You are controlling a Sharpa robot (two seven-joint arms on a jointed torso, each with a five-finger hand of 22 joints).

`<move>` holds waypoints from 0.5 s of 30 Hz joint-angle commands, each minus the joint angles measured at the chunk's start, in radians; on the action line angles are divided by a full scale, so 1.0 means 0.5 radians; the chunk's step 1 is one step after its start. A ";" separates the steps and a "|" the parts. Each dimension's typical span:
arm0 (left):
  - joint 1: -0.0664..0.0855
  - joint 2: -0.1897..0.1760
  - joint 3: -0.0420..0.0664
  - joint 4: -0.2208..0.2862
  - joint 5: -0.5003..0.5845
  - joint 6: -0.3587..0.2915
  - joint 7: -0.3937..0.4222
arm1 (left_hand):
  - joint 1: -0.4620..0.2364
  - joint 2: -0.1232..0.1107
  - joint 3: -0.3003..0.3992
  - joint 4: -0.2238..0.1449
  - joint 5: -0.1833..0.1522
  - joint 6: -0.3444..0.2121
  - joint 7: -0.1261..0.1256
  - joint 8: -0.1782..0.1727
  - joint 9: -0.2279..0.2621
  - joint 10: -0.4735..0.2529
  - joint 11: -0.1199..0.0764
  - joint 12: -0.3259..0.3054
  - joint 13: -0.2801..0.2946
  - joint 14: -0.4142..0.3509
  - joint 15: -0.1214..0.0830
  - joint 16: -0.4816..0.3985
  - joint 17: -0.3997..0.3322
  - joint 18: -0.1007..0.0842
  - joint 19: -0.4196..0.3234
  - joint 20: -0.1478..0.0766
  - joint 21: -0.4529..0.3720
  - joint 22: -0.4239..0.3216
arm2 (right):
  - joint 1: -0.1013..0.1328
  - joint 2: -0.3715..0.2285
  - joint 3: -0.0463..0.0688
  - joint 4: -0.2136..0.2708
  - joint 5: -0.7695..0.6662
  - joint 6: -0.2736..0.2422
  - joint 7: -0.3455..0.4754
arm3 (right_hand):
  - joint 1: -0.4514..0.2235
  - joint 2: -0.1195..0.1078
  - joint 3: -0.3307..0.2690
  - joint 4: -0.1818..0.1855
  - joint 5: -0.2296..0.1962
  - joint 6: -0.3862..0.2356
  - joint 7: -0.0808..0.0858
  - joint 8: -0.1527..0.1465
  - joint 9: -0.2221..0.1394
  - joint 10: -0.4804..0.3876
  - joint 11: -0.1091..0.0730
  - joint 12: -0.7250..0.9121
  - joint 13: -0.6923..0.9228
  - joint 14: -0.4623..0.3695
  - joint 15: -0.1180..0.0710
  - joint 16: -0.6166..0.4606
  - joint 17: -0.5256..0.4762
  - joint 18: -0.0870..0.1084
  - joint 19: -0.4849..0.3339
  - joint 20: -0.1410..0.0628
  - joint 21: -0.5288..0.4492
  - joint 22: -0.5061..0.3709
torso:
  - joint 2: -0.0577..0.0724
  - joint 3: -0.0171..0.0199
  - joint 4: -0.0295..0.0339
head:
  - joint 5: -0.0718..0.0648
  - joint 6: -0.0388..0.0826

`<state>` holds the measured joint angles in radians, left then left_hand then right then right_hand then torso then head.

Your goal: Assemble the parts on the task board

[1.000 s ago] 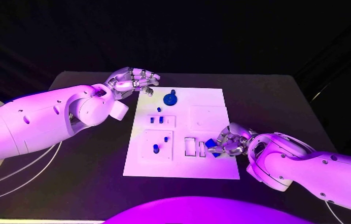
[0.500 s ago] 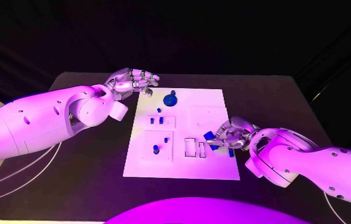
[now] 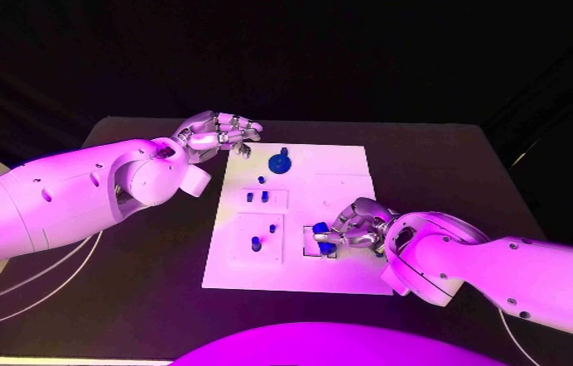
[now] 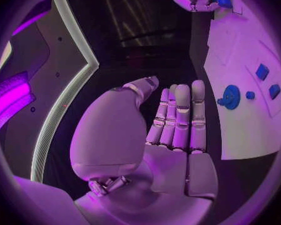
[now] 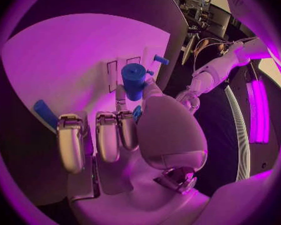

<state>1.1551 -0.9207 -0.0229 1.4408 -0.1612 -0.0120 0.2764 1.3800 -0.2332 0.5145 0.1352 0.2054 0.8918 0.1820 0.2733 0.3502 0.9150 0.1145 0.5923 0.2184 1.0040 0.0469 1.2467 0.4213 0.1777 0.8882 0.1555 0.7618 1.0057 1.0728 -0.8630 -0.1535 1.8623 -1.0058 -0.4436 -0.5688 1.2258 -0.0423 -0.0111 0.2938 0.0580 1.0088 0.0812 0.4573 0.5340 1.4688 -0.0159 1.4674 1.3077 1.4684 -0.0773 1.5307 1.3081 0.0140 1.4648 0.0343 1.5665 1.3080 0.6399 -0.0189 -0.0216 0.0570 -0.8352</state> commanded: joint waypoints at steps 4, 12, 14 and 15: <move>0.001 0.004 0.001 0.003 0.016 0.035 0.003 | 0.006 0.018 -0.003 0.009 -0.003 -0.012 -0.007 0.012 0.002 -0.013 0.003 0.012 -0.003 -0.003 0.010 -0.001 0.002 0.012 0.011 0.001 -0.008 -0.002 | -0.006 0.058 -0.001 -0.039 -0.037 0.057 -0.010 | -0.045 -0.004 -0.013 -0.002 0.005 0.066 -0.064 0.009 0.010 0.092 -0.014 -0.005 0.353 0.164 -0.013 0.007 0.321 -0.028 0.212 -0.018 0.009 0.526 | -0.001 -0.0008 -0.001 | 0.001 -0.001; 0.001 0.003 0.001 0.004 0.017 0.036 0.000 | 0.006 0.020 -0.003 0.011 -0.003 -0.016 -0.006 0.010 0.002 -0.015 0.004 0.012 -0.003 -0.004 0.010 -0.001 0.002 0.012 0.012 0.001 -0.010 -0.004 | -0.007 0.120 -0.002 -0.102 -0.102 0.035 -0.036 | -0.068 -0.008 -0.016 -0.002 0.004 0.068 -0.066 0.015 0.012 0.093 -0.015 -0.005 0.354 0.164 -0.014 0.008 0.326 -0.028 0.212 -0.019 0.009 0.526 | -0.001 0.0003 0.000 | 0.005 0.000; 0.001 0.002 0.001 0.004 0.017 0.036 -0.001 | 0.006 0.020 -0.003 0.011 -0.003 -0.016 -0.006 0.010 0.002 -0.015 0.004 0.012 -0.003 -0.004 0.010 -0.001 0.002 0.012 0.012 0.001 -0.010 -0.004 | -0.008 0.132 -0.002 -0.111 -0.108 0.043 -0.039 | -0.082 -0.015 -0.019 -0.002 0.004 0.069 -0.067 0.018 0.013 0.093 -0.016 -0.006 0.354 0.165 -0.015 0.008 0.326 -0.028 0.212 -0.019 0.009 0.526 | 0.000 0.0003 -0.001 | 0.007 0.000; 0.001 0.002 0.001 0.004 0.017 0.036 -0.001 | 0.006 0.020 -0.003 0.011 -0.003 -0.016 -0.006 0.010 0.002 -0.015 0.004 0.012 -0.003 -0.004 0.010 -0.001 0.002 0.012 0.012 0.001 -0.010 -0.004 | -0.008 0.139 -0.003 -0.115 -0.110 0.052 -0.041 | -0.094 -0.022 -0.022 -0.002 0.004 0.069 -0.067 0.021 0.014 0.093 -0.016 -0.008 0.354 0.165 -0.015 0.008 0.327 -0.028 0.212 -0.020 0.009 0.526 | 0.000 0.0000 -0.002 | 0.007 -0.001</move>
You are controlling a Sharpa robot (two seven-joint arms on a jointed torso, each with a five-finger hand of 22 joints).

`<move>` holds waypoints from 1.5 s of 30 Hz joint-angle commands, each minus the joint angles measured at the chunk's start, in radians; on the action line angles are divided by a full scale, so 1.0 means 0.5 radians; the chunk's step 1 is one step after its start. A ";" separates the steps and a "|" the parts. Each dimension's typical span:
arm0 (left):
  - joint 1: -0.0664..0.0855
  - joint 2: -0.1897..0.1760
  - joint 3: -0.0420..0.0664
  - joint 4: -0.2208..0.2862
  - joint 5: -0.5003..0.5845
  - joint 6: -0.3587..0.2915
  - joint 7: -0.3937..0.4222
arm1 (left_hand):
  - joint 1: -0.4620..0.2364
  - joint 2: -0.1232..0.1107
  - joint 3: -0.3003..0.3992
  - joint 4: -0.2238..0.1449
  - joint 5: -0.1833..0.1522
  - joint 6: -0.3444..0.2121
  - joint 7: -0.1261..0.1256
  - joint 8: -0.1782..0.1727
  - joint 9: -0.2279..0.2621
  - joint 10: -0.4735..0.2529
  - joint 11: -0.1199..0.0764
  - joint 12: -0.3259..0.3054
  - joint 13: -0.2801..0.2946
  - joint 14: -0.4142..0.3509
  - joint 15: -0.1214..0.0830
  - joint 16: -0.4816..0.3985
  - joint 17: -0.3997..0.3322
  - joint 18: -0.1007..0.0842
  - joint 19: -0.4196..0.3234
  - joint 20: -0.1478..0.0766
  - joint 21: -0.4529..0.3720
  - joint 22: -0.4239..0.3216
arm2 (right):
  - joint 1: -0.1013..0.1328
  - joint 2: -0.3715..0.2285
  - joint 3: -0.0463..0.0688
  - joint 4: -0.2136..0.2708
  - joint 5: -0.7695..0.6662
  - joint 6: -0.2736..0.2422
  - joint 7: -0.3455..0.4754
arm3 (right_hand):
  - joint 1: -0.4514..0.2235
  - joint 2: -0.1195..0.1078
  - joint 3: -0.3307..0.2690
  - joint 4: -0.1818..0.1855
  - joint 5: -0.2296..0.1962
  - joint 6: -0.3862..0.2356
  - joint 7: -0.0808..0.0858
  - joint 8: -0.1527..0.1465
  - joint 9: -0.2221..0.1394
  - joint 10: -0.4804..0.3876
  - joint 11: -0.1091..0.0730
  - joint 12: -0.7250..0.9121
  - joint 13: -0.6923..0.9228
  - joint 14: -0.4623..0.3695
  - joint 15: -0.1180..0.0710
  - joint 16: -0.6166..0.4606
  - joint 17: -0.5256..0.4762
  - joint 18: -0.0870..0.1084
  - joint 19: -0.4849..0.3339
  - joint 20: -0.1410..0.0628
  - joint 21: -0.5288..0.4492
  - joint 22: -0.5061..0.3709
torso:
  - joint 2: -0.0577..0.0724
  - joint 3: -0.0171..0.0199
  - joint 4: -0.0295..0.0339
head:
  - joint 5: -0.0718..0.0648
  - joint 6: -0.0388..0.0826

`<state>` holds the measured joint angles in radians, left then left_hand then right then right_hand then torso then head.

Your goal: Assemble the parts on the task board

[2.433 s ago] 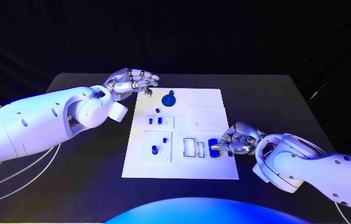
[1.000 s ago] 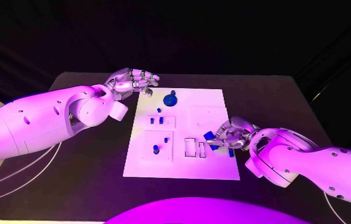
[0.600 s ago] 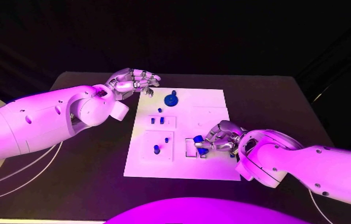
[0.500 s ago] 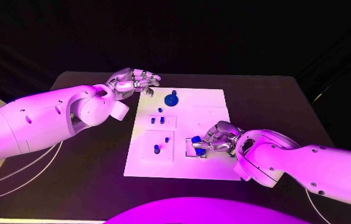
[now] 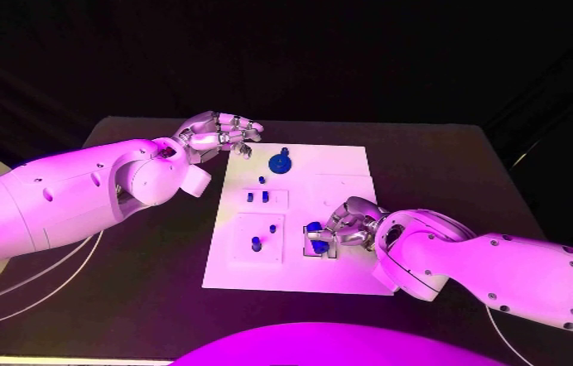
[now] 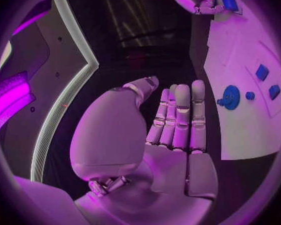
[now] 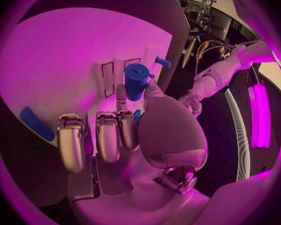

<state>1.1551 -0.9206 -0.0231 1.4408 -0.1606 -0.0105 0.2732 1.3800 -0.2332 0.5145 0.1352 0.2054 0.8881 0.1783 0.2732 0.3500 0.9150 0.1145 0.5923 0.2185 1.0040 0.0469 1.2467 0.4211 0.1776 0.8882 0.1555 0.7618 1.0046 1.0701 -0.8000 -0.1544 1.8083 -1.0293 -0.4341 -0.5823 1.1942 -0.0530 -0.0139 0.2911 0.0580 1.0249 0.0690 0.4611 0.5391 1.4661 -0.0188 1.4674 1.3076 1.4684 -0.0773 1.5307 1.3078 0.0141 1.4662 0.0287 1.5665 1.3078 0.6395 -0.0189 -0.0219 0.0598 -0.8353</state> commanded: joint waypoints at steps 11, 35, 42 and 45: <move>0.001 -0.001 0.001 0.005 0.018 0.035 -0.002 | 0.006 0.020 -0.003 0.011 -0.003 -0.009 0.001 0.010 0.002 -0.015 0.004 0.012 -0.003 -0.004 0.010 -0.001 0.003 0.012 0.012 0.001 -0.010 -0.002 | -0.007 0.044 -0.004 -0.038 -0.099 0.102 -0.054 | -0.300 -0.040 -0.249 0.009 0.005 0.012 -0.042 0.057 0.021 0.089 -0.009 -0.039 0.345 0.160 -0.015 -0.003 0.308 -0.028 0.209 -0.008 0.009 0.526 | -0.002 -0.0006 0.000 | 0.004 -0.002; 0.001 -0.011 0.001 0.005 0.018 0.033 -0.002 | 0.009 0.026 -0.003 0.016 -0.003 -0.012 0.002 0.012 0.003 -0.017 0.004 0.013 -0.004 -0.004 0.011 -0.001 0.004 0.012 0.016 0.001 -0.015 -0.006 | -0.015 -0.117 -0.004 0.118 -0.132 0.137 0.132 | 0.064 -0.032 -0.184 -0.010 0.007 -0.005 -0.047 0.087 0.019 0.100 -0.014 -0.033 0.365 0.164 -0.019 0.001 0.328 -0.028 0.209 -0.011 0.009 0.526 | -0.003 -0.0002 -0.006 | 0.016 -0.001; 0.001 -0.009 0.001 0.005 0.018 0.035 -0.001 | 0.009 0.026 -0.003 0.016 -0.003 -0.012 0.002 0.012 0.003 -0.017 0.004 0.013 -0.004 -0.004 0.011 -0.001 0.004 0.012 0.016 0.001 -0.015 -0.006 | -0.045 -0.086 -0.004 0.099 -0.161 0.158 0.113 | 0.136 -0.058 -0.124 -0.007 0.008 -0.002 -0.047 0.086 0.011 0.102 -0.015 -0.033 0.368 0.165 -0.019 0.003 0.332 -0.028 0.209 -0.012 0.009 0.526 | 0.000 0.0011 0.000 | 0.012 0.001; 0.001 -0.009 0.000 0.005 0.018 0.034 -0.001 | 0.012 0.028 -0.003 0.016 -0.003 -0.011 0.002 0.013 0.003 -0.018 0.004 0.014 -0.004 -0.005 0.011 -0.002 0.005 0.012 0.017 0.001 -0.016 -0.008 | -0.057 -0.069 -0.004 0.079 -0.164 0.149 0.085 | 0.139 -0.051 -0.115 -0.004 0.008 0.001 -0.048 0.087 0.010 0.103 -0.015 -0.031 0.369 0.166 -0.019 0.004 0.336 -0.028 0.209 -0.012 0.009 0.526 | 0.001 0.0002 -0.001 | 0.012 0.000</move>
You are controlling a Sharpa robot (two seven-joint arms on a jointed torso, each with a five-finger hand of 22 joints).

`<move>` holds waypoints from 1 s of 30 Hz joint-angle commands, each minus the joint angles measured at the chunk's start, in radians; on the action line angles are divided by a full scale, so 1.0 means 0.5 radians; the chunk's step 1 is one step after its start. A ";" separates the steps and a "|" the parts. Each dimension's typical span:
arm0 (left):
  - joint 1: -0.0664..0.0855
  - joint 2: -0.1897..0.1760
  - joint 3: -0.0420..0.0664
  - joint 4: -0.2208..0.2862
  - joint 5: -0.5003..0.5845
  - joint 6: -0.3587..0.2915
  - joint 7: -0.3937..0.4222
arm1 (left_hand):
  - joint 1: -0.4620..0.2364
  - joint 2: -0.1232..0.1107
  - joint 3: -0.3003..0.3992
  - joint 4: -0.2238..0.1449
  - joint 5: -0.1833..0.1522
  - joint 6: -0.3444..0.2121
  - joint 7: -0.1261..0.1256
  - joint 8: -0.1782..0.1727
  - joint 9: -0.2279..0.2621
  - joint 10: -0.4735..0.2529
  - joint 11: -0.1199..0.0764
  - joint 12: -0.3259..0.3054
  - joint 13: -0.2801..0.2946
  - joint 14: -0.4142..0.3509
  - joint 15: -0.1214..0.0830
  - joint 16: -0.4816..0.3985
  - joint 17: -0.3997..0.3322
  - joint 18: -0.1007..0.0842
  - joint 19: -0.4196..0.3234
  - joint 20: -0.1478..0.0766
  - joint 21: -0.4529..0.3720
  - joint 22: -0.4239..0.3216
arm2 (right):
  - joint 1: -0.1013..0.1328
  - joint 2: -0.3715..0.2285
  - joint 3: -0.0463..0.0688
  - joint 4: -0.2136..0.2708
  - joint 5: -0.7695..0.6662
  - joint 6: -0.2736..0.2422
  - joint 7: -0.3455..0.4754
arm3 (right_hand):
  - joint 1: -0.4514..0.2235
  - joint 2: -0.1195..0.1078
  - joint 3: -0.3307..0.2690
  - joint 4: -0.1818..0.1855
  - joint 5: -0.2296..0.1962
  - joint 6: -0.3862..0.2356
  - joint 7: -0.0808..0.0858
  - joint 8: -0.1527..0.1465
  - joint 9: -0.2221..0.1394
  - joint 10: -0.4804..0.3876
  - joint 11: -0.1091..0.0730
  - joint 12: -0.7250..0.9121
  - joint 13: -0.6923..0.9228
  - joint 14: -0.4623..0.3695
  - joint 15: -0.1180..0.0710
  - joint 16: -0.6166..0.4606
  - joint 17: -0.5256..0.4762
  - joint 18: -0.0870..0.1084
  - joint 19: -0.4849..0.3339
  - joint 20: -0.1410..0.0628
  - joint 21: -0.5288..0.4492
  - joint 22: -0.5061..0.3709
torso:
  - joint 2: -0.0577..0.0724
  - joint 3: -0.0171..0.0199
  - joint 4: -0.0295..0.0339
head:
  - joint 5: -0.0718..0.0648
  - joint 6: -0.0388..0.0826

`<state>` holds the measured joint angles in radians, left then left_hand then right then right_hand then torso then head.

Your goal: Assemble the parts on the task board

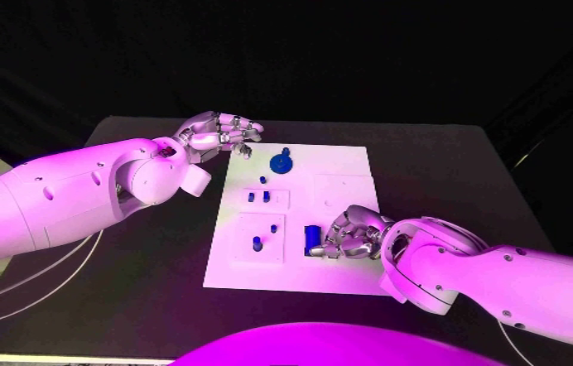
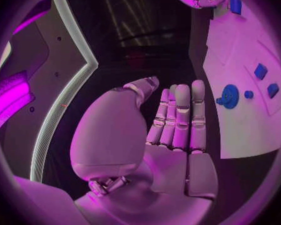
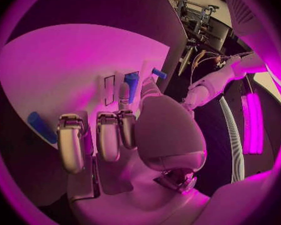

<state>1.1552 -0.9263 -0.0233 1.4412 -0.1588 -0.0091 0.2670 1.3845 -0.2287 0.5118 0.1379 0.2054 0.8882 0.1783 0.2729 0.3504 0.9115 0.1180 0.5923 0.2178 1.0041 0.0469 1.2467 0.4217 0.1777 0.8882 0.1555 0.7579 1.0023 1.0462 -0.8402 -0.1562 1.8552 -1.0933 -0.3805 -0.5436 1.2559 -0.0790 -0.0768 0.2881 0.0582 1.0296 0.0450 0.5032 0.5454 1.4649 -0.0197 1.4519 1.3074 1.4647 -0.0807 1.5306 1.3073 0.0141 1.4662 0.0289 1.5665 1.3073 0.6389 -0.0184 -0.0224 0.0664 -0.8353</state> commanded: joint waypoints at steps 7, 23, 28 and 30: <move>0.001 0.001 0.001 0.003 0.015 0.038 0.005 | 0.004 0.020 0.003 0.011 -0.003 -0.011 0.002 0.015 0.003 -0.011 -0.003 0.014 -0.003 -0.005 0.011 -0.002 0.004 0.012 0.018 0.001 -0.009 -0.004 | -0.023 0.051 -0.001 -0.061 0.006 0.069 -0.053 | -0.009 0.038 0.029 0.007 0.005 -0.004 0.001 0.003 -0.007 0.104 -0.013 -0.004 0.368 0.173 -0.012 0.003 0.335 -0.028 0.209 -0.012 0.009 0.527 | 0.001 -0.0004 0.001 | 0.000 -0.004; 0.001 -0.003 -0.001 0.004 0.023 0.044 -0.005 | 0.002 0.024 0.001 0.016 -0.004 -0.010 0.003 0.017 0.004 -0.011 -0.002 0.015 -0.003 -0.005 0.012 -0.002 0.004 0.011 0.020 0.001 -0.012 -0.006 | -0.036 0.064 -0.001 -0.085 0.031 0.023 -0.051 | -0.201 0.181 -0.011 0.005 0.001 0.003 -0.004 0.015 -0.014 0.105 -0.016 -0.013 0.369 0.174 -0.014 0.005 0.343 -0.028 0.209 -0.014 0.009 0.527 | 0.000 -0.0004 -0.001 | 0.008 0.007; 0.001 -0.005 -0.002 0.005 0.025 0.045 -0.007 | 0.002 0.025 0.001 0.017 -0.004 -0.010 0.003 0.017 0.004 -0.011 -0.002 0.016 -0.003 -0.005 0.012 -0.002 0.005 0.011 0.020 0.001 -0.013 -0.007 | -0.037 0.027 -0.001 -0.050 0.044 0.017 -0.015 | -0.168 0.140 -0.043 -0.006 0.002 -0.002 -0.005 0.020 -0.013 0.104 -0.017 -0.016 0.370 0.174 -0.015 0.004 0.342 -0.028 0.209 -0.015 0.009 0.527 | 0.000 -0.0004 -0.002 | 0.005 0.004; 0.001 -0.006 -0.002 0.005 0.026 0.044 -0.008 | 0.003 0.026 0.002 0.017 -0.004 -0.009 0.002 0.018 0.004 -0.011 -0.003 0.016 -0.003 -0.005 0.012 -0.002 0.005 0.011 0.021 0.001 -0.013 -0.007 | -0.036 0.001 0.000 -0.029 0.057 0.017 0.014 | -0.135 0.109 -0.060 -0.011 0.003 -0.006 -0.004 0.023 -0.013 0.104 -0.017 -0.018 0.369 0.173 -0.016 0.002 0.339 -0.028 0.209 -0.015 0.009 0.527 | -0.001 -0.0005 -0.003 | 0.004 0.004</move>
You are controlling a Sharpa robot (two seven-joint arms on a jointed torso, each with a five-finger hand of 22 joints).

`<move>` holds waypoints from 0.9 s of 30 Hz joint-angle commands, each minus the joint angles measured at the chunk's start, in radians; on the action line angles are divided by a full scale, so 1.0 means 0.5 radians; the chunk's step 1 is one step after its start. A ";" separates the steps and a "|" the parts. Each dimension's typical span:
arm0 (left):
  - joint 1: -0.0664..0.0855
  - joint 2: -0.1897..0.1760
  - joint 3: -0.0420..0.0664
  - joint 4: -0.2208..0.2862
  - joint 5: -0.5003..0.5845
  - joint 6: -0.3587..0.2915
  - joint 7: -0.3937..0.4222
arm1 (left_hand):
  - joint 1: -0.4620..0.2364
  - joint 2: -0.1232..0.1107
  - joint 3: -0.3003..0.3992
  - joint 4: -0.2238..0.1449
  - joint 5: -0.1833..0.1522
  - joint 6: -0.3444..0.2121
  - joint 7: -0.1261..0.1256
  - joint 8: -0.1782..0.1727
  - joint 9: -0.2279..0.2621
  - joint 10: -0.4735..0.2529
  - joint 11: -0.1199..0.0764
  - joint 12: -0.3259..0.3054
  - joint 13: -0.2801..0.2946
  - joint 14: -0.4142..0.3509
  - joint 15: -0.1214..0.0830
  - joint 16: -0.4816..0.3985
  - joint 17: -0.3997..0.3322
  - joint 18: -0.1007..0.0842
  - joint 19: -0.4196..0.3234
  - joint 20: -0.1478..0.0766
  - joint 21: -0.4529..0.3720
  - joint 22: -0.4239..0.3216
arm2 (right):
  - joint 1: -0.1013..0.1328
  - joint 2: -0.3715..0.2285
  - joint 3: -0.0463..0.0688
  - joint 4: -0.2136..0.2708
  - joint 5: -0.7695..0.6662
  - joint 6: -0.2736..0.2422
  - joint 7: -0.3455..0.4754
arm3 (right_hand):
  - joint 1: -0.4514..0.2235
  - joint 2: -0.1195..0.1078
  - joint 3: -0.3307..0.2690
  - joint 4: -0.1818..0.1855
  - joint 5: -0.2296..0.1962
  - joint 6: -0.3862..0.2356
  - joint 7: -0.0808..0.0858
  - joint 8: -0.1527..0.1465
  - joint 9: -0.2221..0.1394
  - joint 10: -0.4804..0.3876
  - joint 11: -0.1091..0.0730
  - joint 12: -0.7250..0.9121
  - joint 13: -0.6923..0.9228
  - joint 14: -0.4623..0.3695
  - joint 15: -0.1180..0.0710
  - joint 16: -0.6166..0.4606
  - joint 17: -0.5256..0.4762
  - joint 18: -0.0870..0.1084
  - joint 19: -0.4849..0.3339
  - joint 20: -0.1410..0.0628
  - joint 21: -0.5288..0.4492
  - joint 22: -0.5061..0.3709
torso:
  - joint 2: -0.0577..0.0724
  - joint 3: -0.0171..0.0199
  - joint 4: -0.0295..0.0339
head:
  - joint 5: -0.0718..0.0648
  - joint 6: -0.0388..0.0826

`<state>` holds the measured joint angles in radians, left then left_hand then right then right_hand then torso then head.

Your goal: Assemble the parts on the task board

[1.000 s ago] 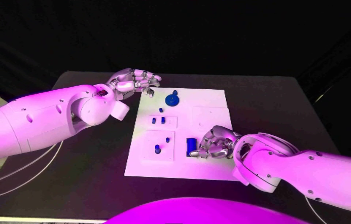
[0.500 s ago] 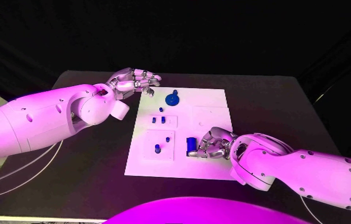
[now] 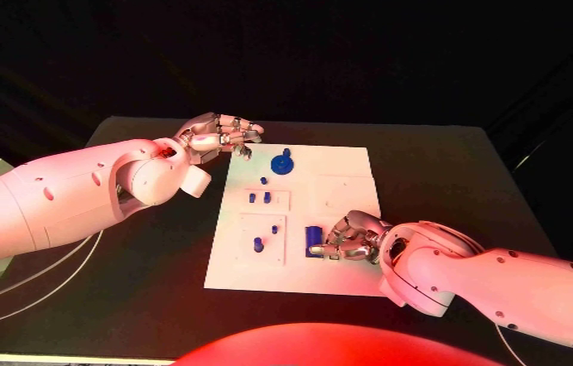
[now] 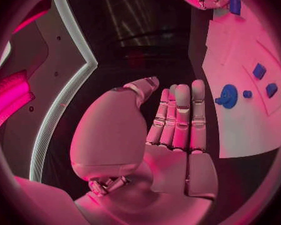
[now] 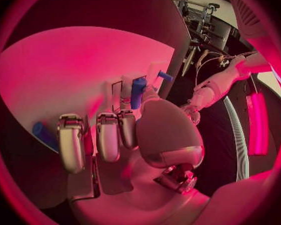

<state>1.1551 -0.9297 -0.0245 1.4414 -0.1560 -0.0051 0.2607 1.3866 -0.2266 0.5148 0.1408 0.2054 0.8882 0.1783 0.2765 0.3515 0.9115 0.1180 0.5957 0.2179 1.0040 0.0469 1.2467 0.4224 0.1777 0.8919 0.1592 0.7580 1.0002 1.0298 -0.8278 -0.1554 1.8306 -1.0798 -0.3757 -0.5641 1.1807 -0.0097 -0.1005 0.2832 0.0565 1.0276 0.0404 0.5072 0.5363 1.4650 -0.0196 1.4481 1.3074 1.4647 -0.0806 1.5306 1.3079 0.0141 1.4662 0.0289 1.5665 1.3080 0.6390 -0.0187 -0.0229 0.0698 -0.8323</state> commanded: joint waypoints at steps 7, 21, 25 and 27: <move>0.001 -0.003 -0.001 0.005 0.020 0.033 0.003 | 0.000 0.023 -0.004 0.011 -0.003 -0.009 0.002 0.011 0.002 -0.011 -0.003 0.010 -0.003 -0.005 0.011 -0.002 0.004 0.011 0.014 -0.007 -0.014 -0.004 | 0.018 -0.147 0.003 0.102 0.084 -0.029 0.120 | 0.012 -0.140 -0.053 0.021 0.008 -0.015 0.012 0.020 0.004 0.100 -0.011 -0.017 0.369 0.170 -0.011 -0.006 0.321 -0.028 0.209 -0.012 0.009 0.526 | -0.002 -0.0009 -0.001 | -0.009 0.002; 0.001 0.002 -0.003 0.004 0.021 0.025 0.007 | 0.003 0.024 -0.003 0.011 -0.003 -0.009 0.001 0.012 0.003 -0.011 -0.003 0.010 -0.004 -0.005 0.011 -0.002 0.004 0.011 0.015 -0.007 -0.015 -0.004 | 0.108 -0.513 0.010 0.159 0.171 -0.198 0.505 | 0.274 -0.114 -0.003 -0.009 0.008 -0.137 0.070 -0.086 -0.051 0.079 0.038 -0.048 0.360 0.167 0.030 -0.014 0.311 -0.028 0.209 0.023 0.009 0.526 | -0.001 -0.0012 0.000 | -0.063 0.020; 0.001 0.004 -0.004 0.008 0.021 0.021 0.012 | 0.003 0.024 -0.003 0.011 -0.003 -0.009 0.001 0.012 0.003 -0.011 -0.003 0.010 -0.004 -0.005 0.011 -0.002 0.004 0.011 0.015 -0.007 -0.015 -0.004 | 0.109 -0.603 0.009 0.157 -0.011 -0.162 0.489 | 0.344 -0.111 0.005 -0.016 0.008 -0.147 0.080 -0.121 -0.072 0.082 0.047 -0.043 0.365 0.169 0.037 -0.011 0.319 -0.028 0.209 0.030 0.009 0.526 | 0.001 0.0000 -0.001 | -0.077 0.016; 0.001 0.005 -0.004 0.010 0.021 0.019 0.014 | 0.003 0.024 -0.003 0.011 -0.003 -0.009 0.001 0.012 0.003 -0.011 -0.003 0.010 -0.004 -0.005 0.011 -0.002 0.004 0.011 0.015 -0.007 -0.015 -0.004 | 0.107 -0.638 0.008 0.157 -0.120 -0.138 0.451 | 0.359 -0.107 0.016 -0.013 0.010 -0.142 0.081 -0.128 -0.077 0.084 0.048 -0.040 0.367 0.169 0.038 -0.010 0.322 -0.028 0.209 0.031 0.009 0.526 | 0.000 -0.0001 -0.001 | -0.085 0.018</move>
<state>1.1550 -0.9296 -0.0269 1.4427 -0.1528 -0.0050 0.2579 1.3884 -0.2248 0.5147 0.1408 0.2054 0.8882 0.1784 0.2765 0.3512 0.9115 0.1180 0.5955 0.2172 1.0040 0.0469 1.2467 0.4230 0.1777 0.8955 0.1556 0.7541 0.9994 1.0849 -1.1412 -0.1513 1.9074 -1.0377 -0.4577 -0.3646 1.3518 -0.0645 -0.0961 0.2769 0.0564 0.9630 0.0798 0.4467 0.4988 1.4631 -0.0030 1.4275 1.3079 1.4682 -0.0696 1.5250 1.3075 0.0141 1.4662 0.0364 1.5664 1.3076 0.6387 -0.0191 -0.0231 0.0320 -0.8229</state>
